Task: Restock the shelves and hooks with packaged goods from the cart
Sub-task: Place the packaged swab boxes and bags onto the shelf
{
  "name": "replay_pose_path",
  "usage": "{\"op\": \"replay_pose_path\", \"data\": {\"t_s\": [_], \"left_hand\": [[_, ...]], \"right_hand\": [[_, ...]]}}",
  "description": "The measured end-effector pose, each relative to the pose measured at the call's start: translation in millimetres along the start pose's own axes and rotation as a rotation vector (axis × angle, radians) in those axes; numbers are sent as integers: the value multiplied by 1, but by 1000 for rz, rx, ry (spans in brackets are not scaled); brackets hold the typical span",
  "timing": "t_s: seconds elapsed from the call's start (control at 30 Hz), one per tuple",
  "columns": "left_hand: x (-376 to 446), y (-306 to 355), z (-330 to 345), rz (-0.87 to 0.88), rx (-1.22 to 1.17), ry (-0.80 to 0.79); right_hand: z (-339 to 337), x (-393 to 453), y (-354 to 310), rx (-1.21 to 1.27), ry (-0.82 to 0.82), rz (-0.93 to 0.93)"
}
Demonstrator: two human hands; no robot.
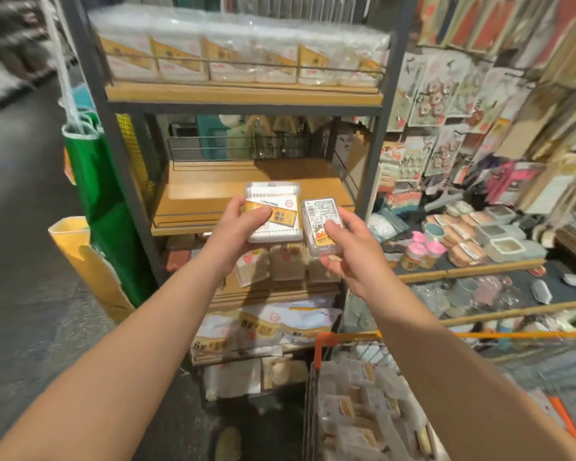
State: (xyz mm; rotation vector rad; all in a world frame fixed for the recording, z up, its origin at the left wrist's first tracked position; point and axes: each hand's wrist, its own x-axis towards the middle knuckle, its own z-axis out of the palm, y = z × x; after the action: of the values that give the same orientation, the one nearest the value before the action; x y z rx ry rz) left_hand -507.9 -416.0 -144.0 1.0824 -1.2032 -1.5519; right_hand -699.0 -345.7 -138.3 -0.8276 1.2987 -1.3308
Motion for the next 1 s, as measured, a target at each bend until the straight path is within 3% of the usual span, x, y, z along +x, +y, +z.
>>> {"op": "replay_pose_path", "data": {"t_s": [0.4, 0.73, 1.0], "left_hand": [[77, 45, -39, 24, 57, 17], [116, 137, -49, 313, 118, -7], [123, 168, -45, 255, 136, -29]], "right_hand": [[40, 78, -36, 43, 42, -31], [66, 110, -99, -5, 123, -182], [82, 124, -164, -65, 202, -326]]}}
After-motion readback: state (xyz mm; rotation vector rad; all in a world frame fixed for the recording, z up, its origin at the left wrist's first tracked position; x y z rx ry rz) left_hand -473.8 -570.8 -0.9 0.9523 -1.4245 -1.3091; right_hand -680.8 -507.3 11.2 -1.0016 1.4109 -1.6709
